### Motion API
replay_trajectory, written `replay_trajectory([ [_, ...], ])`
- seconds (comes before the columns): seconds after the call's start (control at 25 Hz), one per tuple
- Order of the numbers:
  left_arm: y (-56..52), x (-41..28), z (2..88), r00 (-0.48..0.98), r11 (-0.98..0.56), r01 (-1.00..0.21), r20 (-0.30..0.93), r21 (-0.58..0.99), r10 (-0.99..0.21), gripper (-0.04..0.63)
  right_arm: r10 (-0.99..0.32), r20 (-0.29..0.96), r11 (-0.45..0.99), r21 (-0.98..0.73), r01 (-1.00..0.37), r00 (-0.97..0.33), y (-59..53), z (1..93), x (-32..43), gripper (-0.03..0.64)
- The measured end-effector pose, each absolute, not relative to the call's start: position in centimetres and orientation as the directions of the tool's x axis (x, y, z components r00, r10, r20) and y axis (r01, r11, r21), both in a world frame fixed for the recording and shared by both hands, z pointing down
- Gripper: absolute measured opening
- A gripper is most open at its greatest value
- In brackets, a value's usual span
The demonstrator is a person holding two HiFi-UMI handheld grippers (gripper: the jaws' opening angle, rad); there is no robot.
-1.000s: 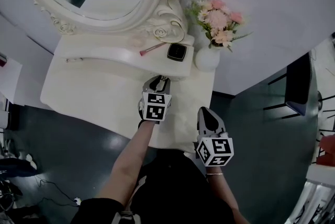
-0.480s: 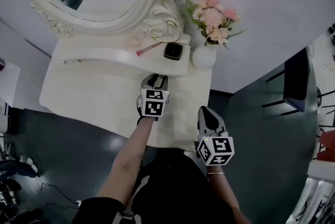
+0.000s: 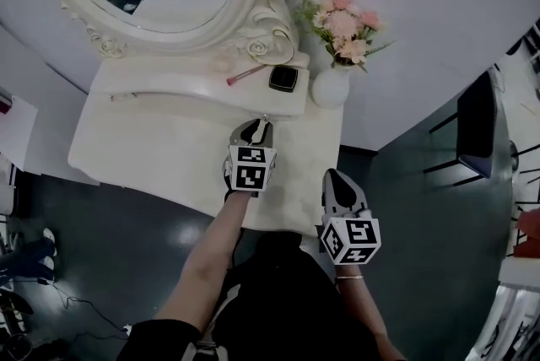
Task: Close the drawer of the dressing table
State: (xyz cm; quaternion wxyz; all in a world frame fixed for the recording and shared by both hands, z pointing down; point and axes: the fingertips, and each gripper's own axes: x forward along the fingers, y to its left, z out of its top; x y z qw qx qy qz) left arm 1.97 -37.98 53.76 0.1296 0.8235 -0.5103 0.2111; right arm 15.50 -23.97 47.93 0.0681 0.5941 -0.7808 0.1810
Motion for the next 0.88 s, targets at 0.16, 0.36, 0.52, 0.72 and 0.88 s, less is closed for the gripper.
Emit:
replay_trajectory([
  [0.16,-36.5,1.5,52.7,0.407,-0.453,-0.891,0.453,0.007,-0.793,0.086,-0.908,0.317,0.220,-0.198,-0.955,-0.275,-23.0,47.7,15.3,0.005],
  [0.36,-34.4,1.2,51.0,0.437,-0.478,-0.879,0.419,0.008,-0.796,0.069,-0.915,0.305,0.211,-0.196,-0.958,-0.263,-22.0,47.4,14.9,0.005],
  [0.52,-32.6,0.9,49.6,0.464,-0.500,-0.866,0.387,0.009,-0.797,0.057,-0.918,0.298,0.211,-0.191,-0.959,-0.261,-21.3,47.1,14.5,0.005],
  [0.72,-30.5,0.4,47.8,0.490,-0.523,-0.853,0.342,-0.004,-0.802,0.041,-0.924,0.280,0.213,-0.187,-0.959,-0.260,-20.7,46.4,13.8,0.005],
  [0.88,-28.8,0.0,46.9,0.504,-0.531,-0.847,0.318,0.002,-0.803,0.027,-0.927,0.271,0.216,-0.178,-0.960,-0.259,-20.1,45.9,13.3,0.005],
])
